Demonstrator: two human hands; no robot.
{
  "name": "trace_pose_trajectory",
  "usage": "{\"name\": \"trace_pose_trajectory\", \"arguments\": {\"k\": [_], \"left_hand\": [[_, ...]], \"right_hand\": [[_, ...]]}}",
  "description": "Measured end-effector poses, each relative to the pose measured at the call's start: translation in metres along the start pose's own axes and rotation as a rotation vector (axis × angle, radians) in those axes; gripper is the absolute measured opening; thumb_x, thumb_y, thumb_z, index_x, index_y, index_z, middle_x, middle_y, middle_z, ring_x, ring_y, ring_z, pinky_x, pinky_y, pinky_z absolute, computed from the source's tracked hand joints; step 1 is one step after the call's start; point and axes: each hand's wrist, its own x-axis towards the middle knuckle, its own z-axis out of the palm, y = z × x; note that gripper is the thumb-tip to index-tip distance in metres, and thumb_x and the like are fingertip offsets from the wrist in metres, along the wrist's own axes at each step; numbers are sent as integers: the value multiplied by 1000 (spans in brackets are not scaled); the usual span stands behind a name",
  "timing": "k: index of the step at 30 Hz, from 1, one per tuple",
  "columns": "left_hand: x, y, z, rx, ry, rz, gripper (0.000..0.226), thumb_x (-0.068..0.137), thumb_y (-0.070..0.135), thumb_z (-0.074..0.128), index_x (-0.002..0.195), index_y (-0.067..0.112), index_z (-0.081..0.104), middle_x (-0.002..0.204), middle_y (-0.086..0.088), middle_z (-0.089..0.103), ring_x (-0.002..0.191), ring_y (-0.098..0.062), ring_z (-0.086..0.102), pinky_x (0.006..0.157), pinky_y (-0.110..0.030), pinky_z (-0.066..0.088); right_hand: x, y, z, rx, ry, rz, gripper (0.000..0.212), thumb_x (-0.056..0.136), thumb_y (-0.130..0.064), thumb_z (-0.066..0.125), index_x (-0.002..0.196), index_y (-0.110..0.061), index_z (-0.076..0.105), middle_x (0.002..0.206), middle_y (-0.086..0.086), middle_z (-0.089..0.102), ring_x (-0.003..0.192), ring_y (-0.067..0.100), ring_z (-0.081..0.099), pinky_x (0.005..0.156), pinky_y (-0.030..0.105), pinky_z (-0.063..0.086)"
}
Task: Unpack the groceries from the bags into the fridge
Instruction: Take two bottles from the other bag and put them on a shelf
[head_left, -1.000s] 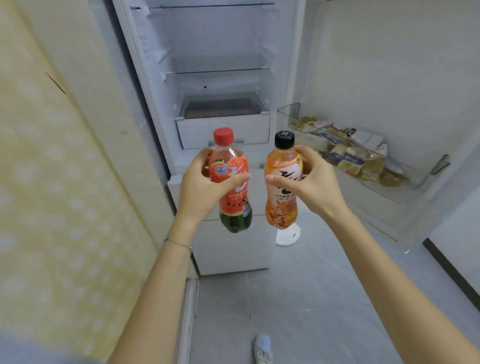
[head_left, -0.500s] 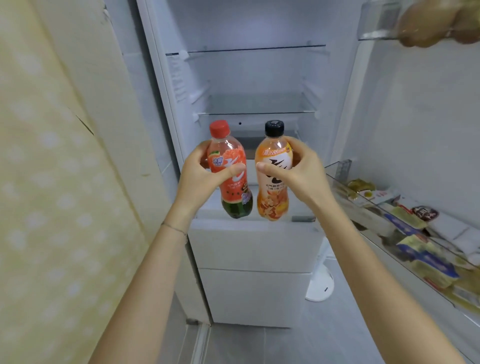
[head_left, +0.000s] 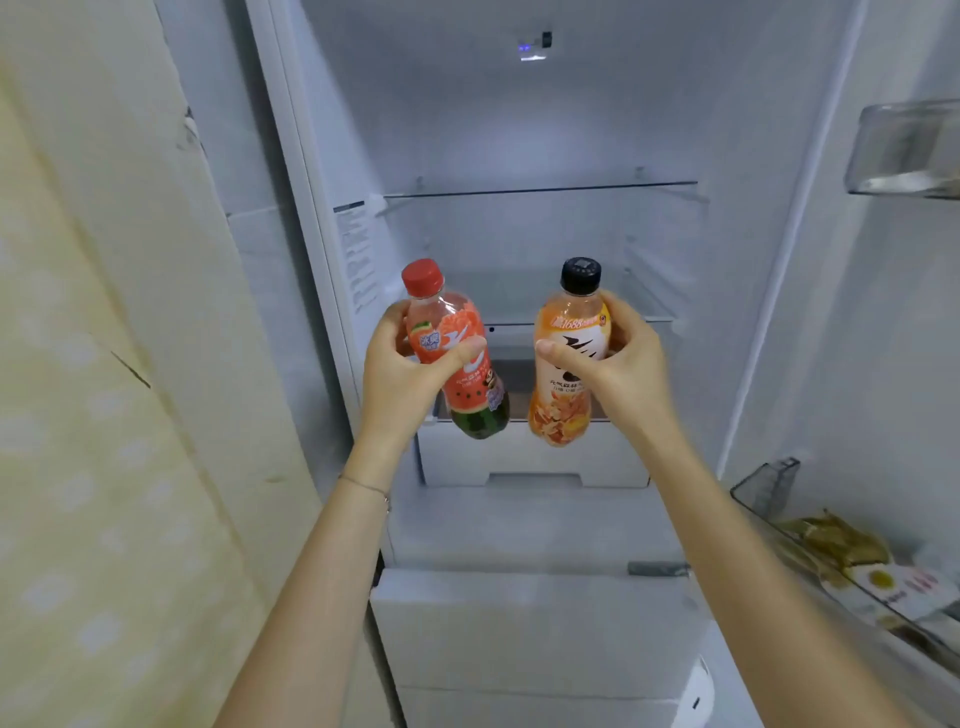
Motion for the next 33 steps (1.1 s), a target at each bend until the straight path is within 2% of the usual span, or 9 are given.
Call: {"name": "trace_pose_trajectory", "arguments": {"k": [7, 11, 14, 18, 23, 27, 29, 31, 33], "left_hand": [[76, -18, 9, -52, 12, 98, 63, 76, 26, 81, 130, 19, 50, 126, 3, 60, 109, -8, 60, 82, -11, 52], [110, -30, 15, -74, -12, 159, 67, 73, 24, 84, 130, 16, 48, 125, 1, 60, 112, -12, 60, 89, -22, 54], [127, -38, 18, -91, -27, 189, 65, 74, 22, 83, 128, 18, 47, 124, 2, 59, 111, -10, 59, 87, -18, 53], [141, -50, 24, -90, -36, 214, 65, 74, 19, 84, 128, 16, 48, 122, 1, 59, 109, -10, 59, 84, -13, 52], [154, -68, 34, -37, -60, 239, 67, 73, 19, 84, 129, 17, 48, 124, 2, 57, 113, -14, 57, 87, -8, 49], [158, -77, 36, -5, -84, 257, 67, 72, 20, 85, 126, 28, 46, 117, 15, 55, 111, -7, 56, 88, -6, 46], [159, -77, 37, 33, -107, 292, 70, 74, 22, 84, 128, 37, 41, 121, 21, 51, 115, -3, 53, 92, -10, 46], [161, -76, 39, 100, -154, 336, 76, 77, 26, 81, 133, 43, 34, 130, 20, 45, 123, -5, 47, 99, -21, 46], [162, -76, 41, 226, -177, 353, 73, 79, 33, 78, 137, 43, 35, 133, 16, 45, 125, -7, 45, 98, -27, 45]], "right_hand": [[58, 12, 40, 22, 101, -48, 71, 63, -43, 84, 126, -24, 57, 112, -10, 68, 102, 6, 65, 87, 40, 57], [83, 15, 53, -17, 132, -86, 70, 68, -32, 85, 131, -22, 54, 116, -12, 65, 104, 3, 63, 90, 32, 56], [96, 18, 57, -33, 168, -98, 73, 68, -33, 85, 133, -22, 52, 117, -15, 63, 106, 4, 62, 92, 34, 55], [103, 26, 55, -25, 165, -94, 69, 68, -28, 85, 130, -22, 55, 115, -8, 67, 104, 7, 64, 90, 39, 56], [106, 35, 57, -26, 111, -68, 57, 69, -26, 84, 121, -24, 60, 106, -11, 69, 96, 1, 65, 83, 27, 56], [108, 41, 60, -22, 95, -56, 54, 70, -26, 83, 119, -29, 59, 105, -16, 68, 95, -2, 64, 80, 22, 52], [109, 44, 61, -29, 83, -50, 54, 71, -27, 82, 119, -28, 58, 106, -16, 67, 97, -1, 64, 79, 21, 52], [111, 47, 60, -24, 69, -47, 55, 71, -27, 82, 121, -24, 59, 110, -10, 68, 100, 4, 64, 81, 24, 53], [112, 49, 59, -20, 55, -45, 54, 71, -26, 82, 121, -24, 59, 109, -9, 68, 100, 4, 64, 81, 23, 53]]}}
